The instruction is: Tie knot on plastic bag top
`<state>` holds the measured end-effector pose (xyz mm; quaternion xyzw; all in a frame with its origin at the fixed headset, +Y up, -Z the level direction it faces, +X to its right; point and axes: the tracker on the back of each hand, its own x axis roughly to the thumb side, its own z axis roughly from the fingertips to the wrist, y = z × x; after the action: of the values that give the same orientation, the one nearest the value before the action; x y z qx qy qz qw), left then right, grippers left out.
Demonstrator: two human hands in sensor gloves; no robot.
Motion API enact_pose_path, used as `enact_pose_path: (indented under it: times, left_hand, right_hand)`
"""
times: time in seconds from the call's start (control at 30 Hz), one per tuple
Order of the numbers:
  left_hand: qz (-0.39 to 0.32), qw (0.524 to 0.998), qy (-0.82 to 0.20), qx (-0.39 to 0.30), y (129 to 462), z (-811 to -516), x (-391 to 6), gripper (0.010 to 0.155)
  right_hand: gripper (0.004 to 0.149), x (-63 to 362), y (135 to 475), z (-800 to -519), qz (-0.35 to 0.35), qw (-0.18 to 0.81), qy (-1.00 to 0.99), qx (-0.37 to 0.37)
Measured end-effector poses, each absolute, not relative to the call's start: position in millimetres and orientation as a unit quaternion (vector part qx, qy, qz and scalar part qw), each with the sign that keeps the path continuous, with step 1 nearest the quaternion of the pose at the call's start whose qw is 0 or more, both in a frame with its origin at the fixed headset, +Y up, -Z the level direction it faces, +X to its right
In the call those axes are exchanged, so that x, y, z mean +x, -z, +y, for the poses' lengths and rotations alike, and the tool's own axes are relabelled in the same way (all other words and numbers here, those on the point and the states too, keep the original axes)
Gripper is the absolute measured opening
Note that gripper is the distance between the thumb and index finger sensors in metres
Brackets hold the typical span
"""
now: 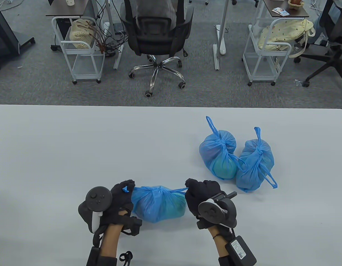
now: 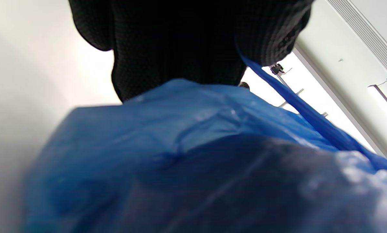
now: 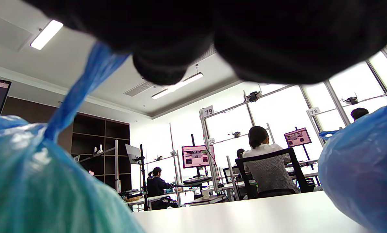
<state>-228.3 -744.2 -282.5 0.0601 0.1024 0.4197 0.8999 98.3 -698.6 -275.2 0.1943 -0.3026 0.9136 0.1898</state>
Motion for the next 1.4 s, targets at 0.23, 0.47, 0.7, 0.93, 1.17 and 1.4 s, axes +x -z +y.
enact_pose_path:
  times: [0.23, 0.47, 0.7, 0.93, 1.17, 1.4]
  left_hand:
    - [0.165, 0.903, -0.395, 0.048, 280.9, -753.6, -242.4, 0.042]
    - [0.130, 0.903, -0.405, 0.063, 280.2, -745.5, -238.8, 0.042]
    - [0.019, 0.893, -0.429, 0.133, 271.3, -718.9, -223.6, 0.038]
    - [-0.110, 0.916, -0.347, 0.168, 261.2, -699.7, -183.6, 0.035]
    - [-0.170, 0.962, -0.159, 0.146, 254.9, -697.5, -141.5, 0.051]
    - [-0.170, 0.981, -0.063, 0.073, 255.1, -706.2, -116.9, 0.061]
  right_hand:
    - [0.030, 105.2, 280.2, -700.7, -0.287, 0.185, -0.923, 0.175]
    - [0.030, 110.0, 279.4, -700.5, -0.294, 0.178, -0.925, 0.160]
    - [0.031, 115.5, 276.9, -696.7, -0.314, 0.229, -0.910, 0.145]
    - [0.032, 104.2, 270.4, -688.4, -0.324, 0.272, -0.890, 0.172]
    - [0.032, 95.7, 264.2, -681.3, -0.325, 0.353, -0.851, 0.215]
    - [0.032, 84.0, 258.6, -675.5, -0.295, 0.439, -0.814, 0.239]
